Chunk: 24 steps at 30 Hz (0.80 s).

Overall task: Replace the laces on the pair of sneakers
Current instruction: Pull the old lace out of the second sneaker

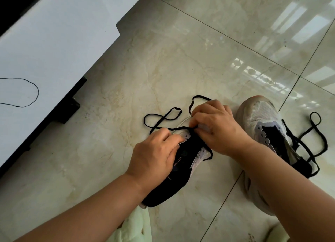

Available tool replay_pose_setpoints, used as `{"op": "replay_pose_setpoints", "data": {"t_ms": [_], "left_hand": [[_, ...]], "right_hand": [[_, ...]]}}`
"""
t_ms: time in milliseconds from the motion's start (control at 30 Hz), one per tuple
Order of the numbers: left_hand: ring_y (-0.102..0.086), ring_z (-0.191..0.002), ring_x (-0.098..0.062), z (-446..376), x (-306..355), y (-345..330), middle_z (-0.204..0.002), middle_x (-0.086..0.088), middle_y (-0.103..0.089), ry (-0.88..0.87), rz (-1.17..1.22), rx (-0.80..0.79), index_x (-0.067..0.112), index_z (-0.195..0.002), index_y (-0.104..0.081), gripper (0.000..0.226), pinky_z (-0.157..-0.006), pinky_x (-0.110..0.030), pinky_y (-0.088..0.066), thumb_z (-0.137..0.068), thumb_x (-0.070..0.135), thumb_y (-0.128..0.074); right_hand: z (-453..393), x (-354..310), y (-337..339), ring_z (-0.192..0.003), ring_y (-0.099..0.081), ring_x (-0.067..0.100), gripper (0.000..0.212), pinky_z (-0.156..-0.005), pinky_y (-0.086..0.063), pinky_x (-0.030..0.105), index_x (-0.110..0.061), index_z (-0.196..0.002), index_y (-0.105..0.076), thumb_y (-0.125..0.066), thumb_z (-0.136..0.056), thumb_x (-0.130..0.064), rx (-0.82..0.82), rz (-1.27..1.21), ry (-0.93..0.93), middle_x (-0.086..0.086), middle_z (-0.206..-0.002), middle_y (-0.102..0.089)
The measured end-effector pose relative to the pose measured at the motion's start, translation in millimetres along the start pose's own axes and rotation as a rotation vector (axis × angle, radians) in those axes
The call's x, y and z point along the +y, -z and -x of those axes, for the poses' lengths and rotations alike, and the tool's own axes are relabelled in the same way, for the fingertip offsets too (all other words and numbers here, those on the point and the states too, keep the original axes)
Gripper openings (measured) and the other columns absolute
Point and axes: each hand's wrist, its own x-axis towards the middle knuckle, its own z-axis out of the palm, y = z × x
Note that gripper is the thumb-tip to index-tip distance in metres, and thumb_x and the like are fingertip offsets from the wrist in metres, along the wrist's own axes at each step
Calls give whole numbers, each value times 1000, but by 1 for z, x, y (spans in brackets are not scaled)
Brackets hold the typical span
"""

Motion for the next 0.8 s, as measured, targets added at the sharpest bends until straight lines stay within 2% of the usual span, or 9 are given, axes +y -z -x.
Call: {"op": "replay_pose_setpoints", "data": {"t_ms": [133,233,300,367,467,533,600,700,800], "left_hand": [[-57,-65,-14,0,0,1,-79,5,-58,2,15,8,21,-94,-69,18,-42,-25,-44,-80,10,-70],[-58,-66,-13,0,1,2,-79,5,-58,-9,18,7,22,-93,-70,19,-41,-25,-44,-79,9,-71],[-59,-69,-13,-2,1,2,-80,6,-59,-14,24,15,22,-95,-70,19,-42,-28,-47,-81,10,-70],[-59,-70,-14,-5,1,3,-80,5,-58,-21,20,18,22,-95,-70,19,-42,-30,-47,-81,10,-68],[-59,-70,-15,-6,0,3,-80,4,-59,-26,11,12,22,-94,-70,19,-42,-31,-48,-80,9,-68],[-59,-69,-15,-4,-1,3,-80,4,-58,-28,4,11,21,-93,-70,19,-41,-30,-47,-80,9,-69],[-59,-68,-15,-3,-2,2,-79,4,-58,-21,1,11,22,-93,-69,18,-41,-28,-46,-80,10,-69],[-58,-67,-16,-3,-1,2,-80,4,-57,-17,-4,13,22,-93,-69,17,-41,-29,-45,-81,12,-67],[-58,-68,-16,-4,-1,3,-80,3,-57,-24,-4,14,22,-93,-69,18,-41,-30,-46,-80,10,-67]], "right_hand": [[-4,-2,1,-92,-52,19,11,-81,-39,30,-7,-82,-68,-63,-77,0,105,-164,-56,1,-90,-63],[-9,-2,2,-67,-53,7,11,-59,-44,13,-11,-82,-64,-58,-83,-2,384,-486,-415,-2,-78,-63],[-13,0,3,-63,-53,4,12,-51,-41,7,-17,-81,-61,-57,-85,-6,531,-659,-634,-4,-76,-63],[-13,3,1,-63,-53,4,15,-50,-41,7,-21,-79,-60,-58,-86,-8,566,-695,-685,-4,-76,-63],[-7,0,4,-71,-51,-3,22,-58,-40,7,-24,-89,-63,-58,-85,-3,443,-644,-497,-11,-88,-60],[-4,0,6,-95,-47,3,45,-75,-36,2,-26,-106,-65,-52,-80,8,264,-494,-275,-15,-114,-55],[-3,3,6,-113,-36,10,54,-92,-27,8,-29,-112,-66,-49,-77,9,65,-275,-98,-14,-132,-46],[-3,3,4,-116,-36,17,38,-99,-30,35,-25,-107,-70,-55,-81,-1,-92,-86,6,-10,-126,-55],[-4,4,7,-105,-48,25,18,-90,-37,32,-11,-91,-72,-62,-80,-1,-93,-91,60,1,-104,-65]]}}
